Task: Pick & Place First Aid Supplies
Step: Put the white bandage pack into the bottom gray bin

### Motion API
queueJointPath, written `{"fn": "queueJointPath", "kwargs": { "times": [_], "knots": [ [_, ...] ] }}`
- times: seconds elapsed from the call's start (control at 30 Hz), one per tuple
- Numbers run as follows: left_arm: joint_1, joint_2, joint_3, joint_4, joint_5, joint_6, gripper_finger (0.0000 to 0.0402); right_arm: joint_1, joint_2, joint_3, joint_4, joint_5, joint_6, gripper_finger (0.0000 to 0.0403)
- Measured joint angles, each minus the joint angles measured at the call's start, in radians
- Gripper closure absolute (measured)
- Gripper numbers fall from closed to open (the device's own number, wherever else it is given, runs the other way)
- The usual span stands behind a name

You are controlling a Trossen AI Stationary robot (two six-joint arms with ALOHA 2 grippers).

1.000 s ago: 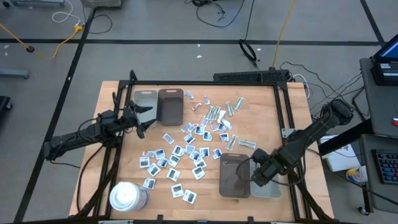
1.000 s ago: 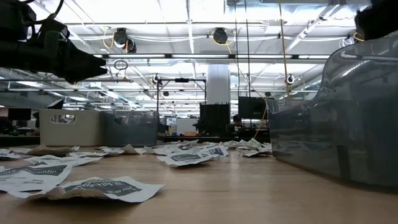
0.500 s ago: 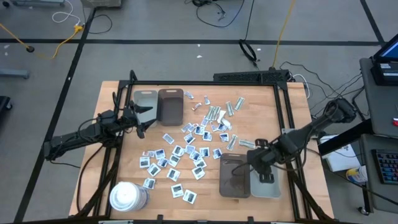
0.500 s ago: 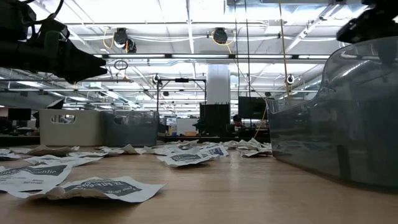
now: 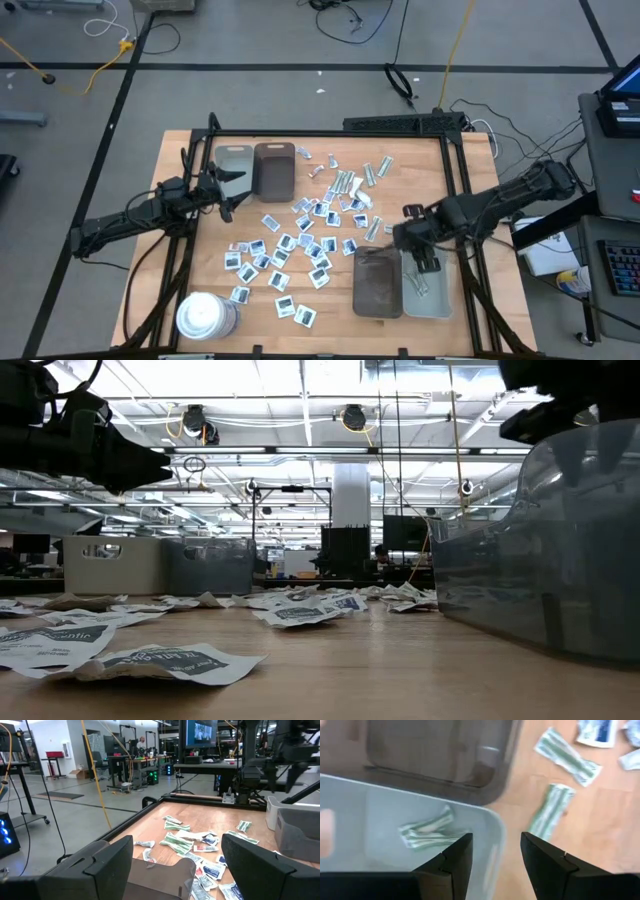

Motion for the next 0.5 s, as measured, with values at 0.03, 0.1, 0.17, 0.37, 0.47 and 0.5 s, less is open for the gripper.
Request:
{"fn": "queueJointPath", "kwargs": {
  "times": [0.03,0.1,0.17,0.37,0.47,0.5],
  "knots": [
    [0.000,0.000,0.000,0.000,0.000,0.000,0.0096,-0.022,0.000,0.000,0.001,0.000,-0.027,0.0243],
    [0.000,0.000,0.000,0.000,0.000,0.000,0.0096,-0.068,0.000,0.000,0.001,0.000,-0.074,0.0243],
    [0.000,0.000,0.000,0.000,0.000,0.000,0.0096,-0.114,0.000,0.000,0.001,0.000,-0.116,0.0243],
    [0.000,0.000,0.000,0.000,0.000,0.000,0.0096,-0.237,0.000,0.000,0.001,0.000,-0.178,0.0243],
    [0.000,0.000,0.000,0.000,0.000,0.000,0.0096,-0.275,0.000,0.000,0.001,0.001,-0.179,0.0243],
    [0.000,0.000,0.000,0.000,0.000,0.000,0.0096,-0.284,0.000,0.000,0.001,0.001,-0.179,0.0243]
  ]
}}
